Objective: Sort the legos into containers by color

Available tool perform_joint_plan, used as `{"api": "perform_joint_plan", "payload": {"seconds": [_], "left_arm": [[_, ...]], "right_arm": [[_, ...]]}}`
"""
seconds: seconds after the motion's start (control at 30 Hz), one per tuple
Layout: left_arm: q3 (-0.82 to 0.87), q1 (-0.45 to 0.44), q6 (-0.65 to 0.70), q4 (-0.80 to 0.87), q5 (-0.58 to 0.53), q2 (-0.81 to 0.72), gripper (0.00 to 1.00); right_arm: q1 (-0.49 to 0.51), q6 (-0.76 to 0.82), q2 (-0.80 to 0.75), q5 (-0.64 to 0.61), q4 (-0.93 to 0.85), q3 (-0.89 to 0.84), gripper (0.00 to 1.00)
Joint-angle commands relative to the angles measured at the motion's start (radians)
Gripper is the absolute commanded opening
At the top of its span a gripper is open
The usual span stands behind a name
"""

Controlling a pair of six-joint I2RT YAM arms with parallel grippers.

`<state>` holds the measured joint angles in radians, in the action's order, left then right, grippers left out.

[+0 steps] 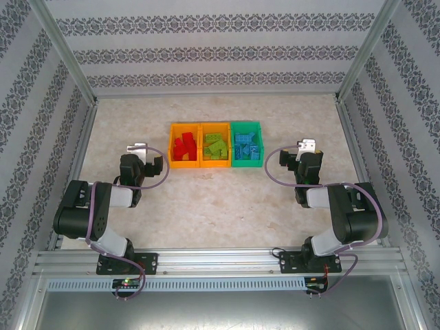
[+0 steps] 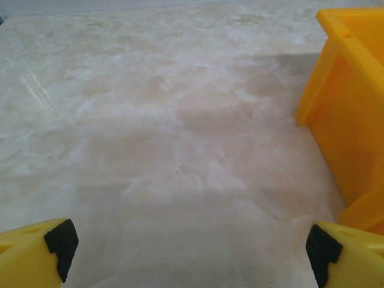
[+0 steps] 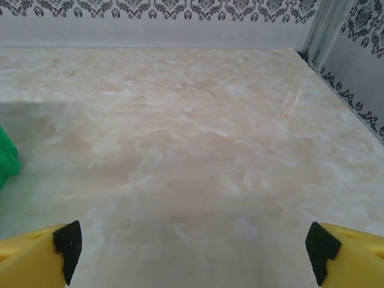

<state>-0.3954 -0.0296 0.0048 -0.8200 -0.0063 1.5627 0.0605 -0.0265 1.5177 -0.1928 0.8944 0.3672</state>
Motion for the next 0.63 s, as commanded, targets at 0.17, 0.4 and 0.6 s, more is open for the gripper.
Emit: {"api": "perform_joint_plan", "payload": {"seconds": [0.17, 0.4, 0.6], "left_arm": [[-0.015, 0.017, 0.006, -0.016, 0.016, -0.003, 1.0], [-0.016, 0.017, 0.006, -0.014, 0.018, -0.003, 1.0], [-0.016, 0.017, 0.006, -0.014, 0.018, -0.003, 1.0]], "right_arm": [[-0.011, -0.014, -0.007, 0.015, 0.032, 0.003, 0.98], [-0.011, -0.014, -0.003, 0.019, 0.029, 0.007, 0.98], [-0.01, -0.01, -0.008, 0.016, 0.034, 0.001, 0.98]]}}
